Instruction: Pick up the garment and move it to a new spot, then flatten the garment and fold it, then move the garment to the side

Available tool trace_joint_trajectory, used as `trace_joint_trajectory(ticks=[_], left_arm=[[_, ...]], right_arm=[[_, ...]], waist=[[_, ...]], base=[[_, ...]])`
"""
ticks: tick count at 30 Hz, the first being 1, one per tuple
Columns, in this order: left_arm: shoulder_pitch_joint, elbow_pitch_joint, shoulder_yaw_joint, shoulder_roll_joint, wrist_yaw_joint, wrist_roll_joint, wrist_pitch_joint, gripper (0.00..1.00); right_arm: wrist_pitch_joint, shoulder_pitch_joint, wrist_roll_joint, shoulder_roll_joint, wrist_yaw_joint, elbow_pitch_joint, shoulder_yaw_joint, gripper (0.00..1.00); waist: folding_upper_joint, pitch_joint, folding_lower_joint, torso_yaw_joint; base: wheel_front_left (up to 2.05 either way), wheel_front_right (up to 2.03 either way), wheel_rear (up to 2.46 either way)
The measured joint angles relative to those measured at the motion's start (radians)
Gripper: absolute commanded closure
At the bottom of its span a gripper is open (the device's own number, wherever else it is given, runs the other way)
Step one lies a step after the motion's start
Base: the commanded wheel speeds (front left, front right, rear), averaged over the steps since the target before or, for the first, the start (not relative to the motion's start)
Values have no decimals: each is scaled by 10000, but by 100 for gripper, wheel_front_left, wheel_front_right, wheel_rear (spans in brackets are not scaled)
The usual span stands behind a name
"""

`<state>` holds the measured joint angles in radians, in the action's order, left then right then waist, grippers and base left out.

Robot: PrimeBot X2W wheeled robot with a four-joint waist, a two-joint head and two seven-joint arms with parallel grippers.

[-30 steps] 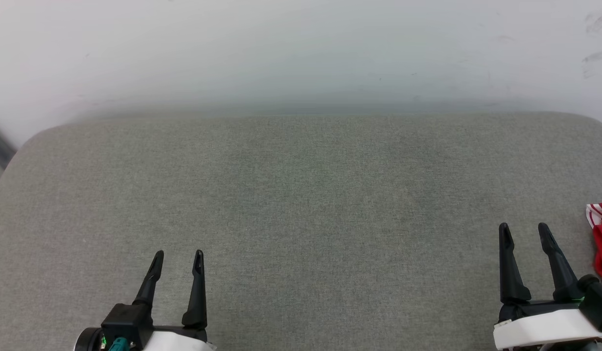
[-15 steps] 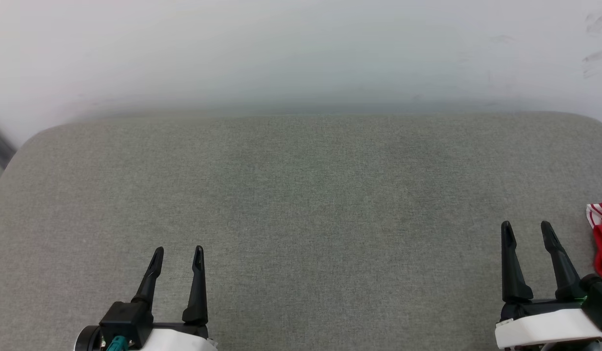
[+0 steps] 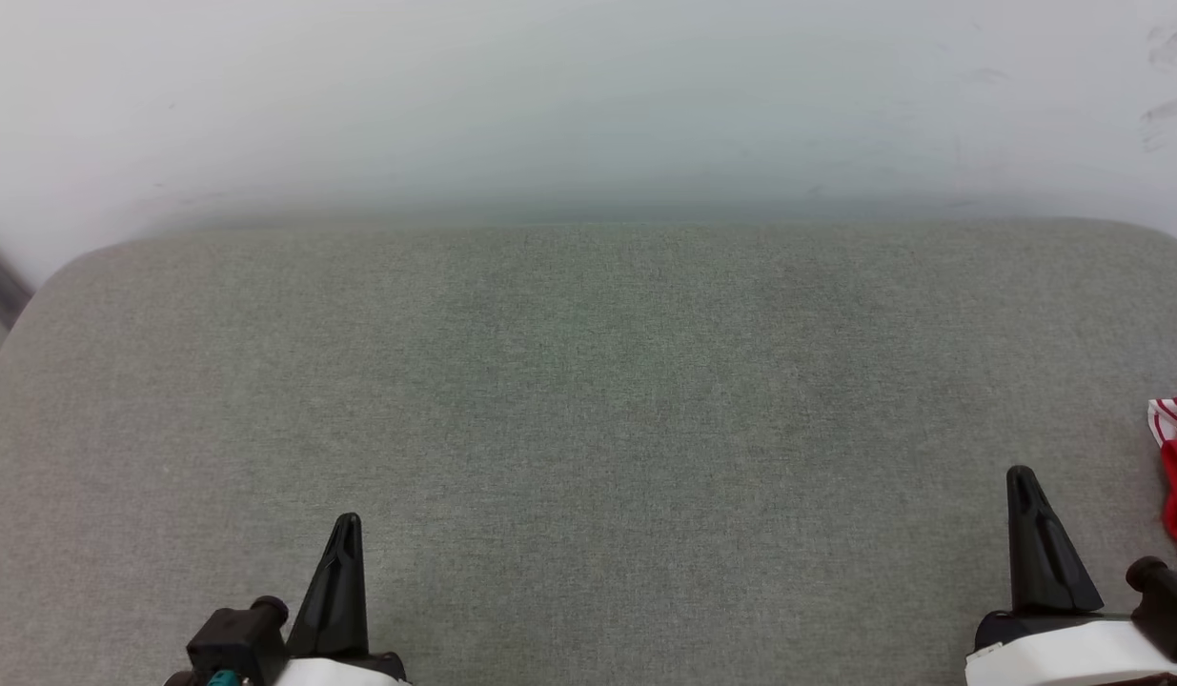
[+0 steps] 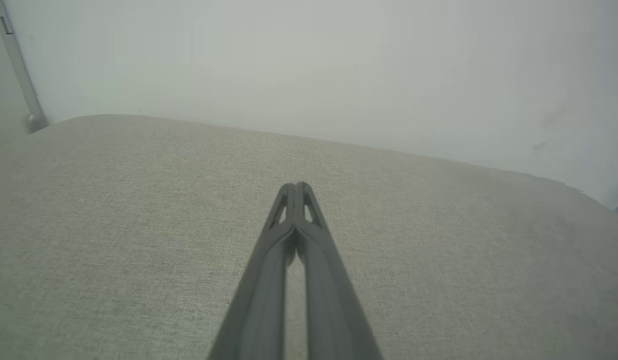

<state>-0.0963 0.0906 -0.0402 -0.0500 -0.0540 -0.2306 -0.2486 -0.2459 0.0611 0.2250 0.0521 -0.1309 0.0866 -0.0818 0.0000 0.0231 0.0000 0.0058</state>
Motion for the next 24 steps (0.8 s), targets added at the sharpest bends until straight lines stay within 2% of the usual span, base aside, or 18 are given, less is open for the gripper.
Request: trace_joint_trajectory(ticks=[24], left_arm=[[511,493,349,-44,-215,-4405,1014,100]], right_arm=[[1062,-411,4362,8,0,479,-21,100]], waist=[[0,-42,0,-12]], base=[[0,0,0]])
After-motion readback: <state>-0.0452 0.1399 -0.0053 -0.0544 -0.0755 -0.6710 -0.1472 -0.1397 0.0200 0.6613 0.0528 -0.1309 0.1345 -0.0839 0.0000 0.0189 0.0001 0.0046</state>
